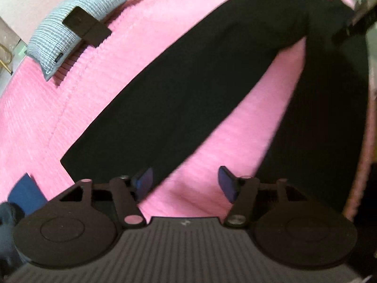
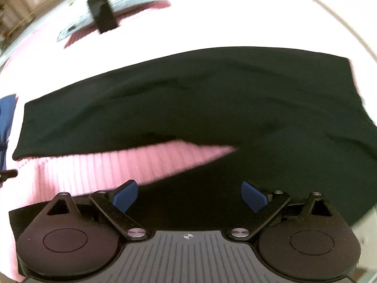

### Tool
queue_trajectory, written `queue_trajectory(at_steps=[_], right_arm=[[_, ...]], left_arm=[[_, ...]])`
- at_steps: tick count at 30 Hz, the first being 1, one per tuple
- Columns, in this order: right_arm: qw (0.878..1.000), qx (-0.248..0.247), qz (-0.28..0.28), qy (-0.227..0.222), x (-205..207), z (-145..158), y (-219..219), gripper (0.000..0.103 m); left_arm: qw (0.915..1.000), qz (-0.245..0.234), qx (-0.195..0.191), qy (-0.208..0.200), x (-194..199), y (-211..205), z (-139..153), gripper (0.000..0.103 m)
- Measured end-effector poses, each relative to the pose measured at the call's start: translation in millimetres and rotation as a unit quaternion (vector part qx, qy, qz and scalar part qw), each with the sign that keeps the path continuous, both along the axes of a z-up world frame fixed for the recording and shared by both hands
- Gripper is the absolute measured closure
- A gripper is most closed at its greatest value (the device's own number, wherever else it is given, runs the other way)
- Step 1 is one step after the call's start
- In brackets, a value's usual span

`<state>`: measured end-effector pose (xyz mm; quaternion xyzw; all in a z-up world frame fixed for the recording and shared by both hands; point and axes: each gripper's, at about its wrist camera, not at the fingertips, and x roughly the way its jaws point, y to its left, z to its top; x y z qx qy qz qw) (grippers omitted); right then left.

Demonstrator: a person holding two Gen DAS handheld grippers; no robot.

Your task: Fold clothes

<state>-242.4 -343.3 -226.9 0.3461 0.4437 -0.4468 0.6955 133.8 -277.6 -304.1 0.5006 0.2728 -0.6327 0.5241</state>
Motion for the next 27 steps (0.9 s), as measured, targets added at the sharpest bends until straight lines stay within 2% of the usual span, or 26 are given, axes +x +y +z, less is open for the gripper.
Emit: queue_trajectory(at_steps=[2, 4, 7, 10, 15, 17, 20, 22, 27], right_arm=[[0.999, -0.015, -0.029, 0.010, -22, 22, 31, 0.000], [0.998, -0.025, -0.056, 0.017, -37, 41, 58, 0.000], [0.996, -0.028, -0.075, 0.025, -57, 62, 80, 0.000], [0.996, -0.027, -0.074, 0.040, -75, 76, 92, 0.000], [0.996, -0.042, -0.061, 0.055, -96, 99, 96, 0.000], [0.996, -0.051, -0.044, 0.063, -104, 106, 94, 0.000], [0.995, -0.056, -0.017, 0.074, -117, 107, 93, 0.000], [0.995, -0.054, -0.001, 0.079, -127, 105, 92, 0.000], [0.996, -0.028, 0.030, 0.078, -143, 87, 95, 0.000]], left_arm=[[0.9999, 0.000, -0.005, 0.012, -7, 11, 16, 0.035], [0.9998, 0.002, -0.010, 0.017, -9, 18, 28, 0.027], [0.9994, 0.023, -0.019, 0.018, -6, 29, 45, 0.019], [0.9972, 0.069, -0.022, 0.016, 4, 41, 60, 0.010], [0.9894, 0.143, -0.011, 0.019, 9, 60, 73, 0.010], [0.9863, 0.164, -0.015, 0.014, 2, 69, 78, 0.010], [0.9853, 0.168, -0.028, -0.012, -18, 87, 86, 0.010], [0.9834, 0.179, -0.023, -0.018, -30, 98, 89, 0.010], [0.9759, 0.218, -0.010, -0.012, -59, 132, 95, 0.010]])
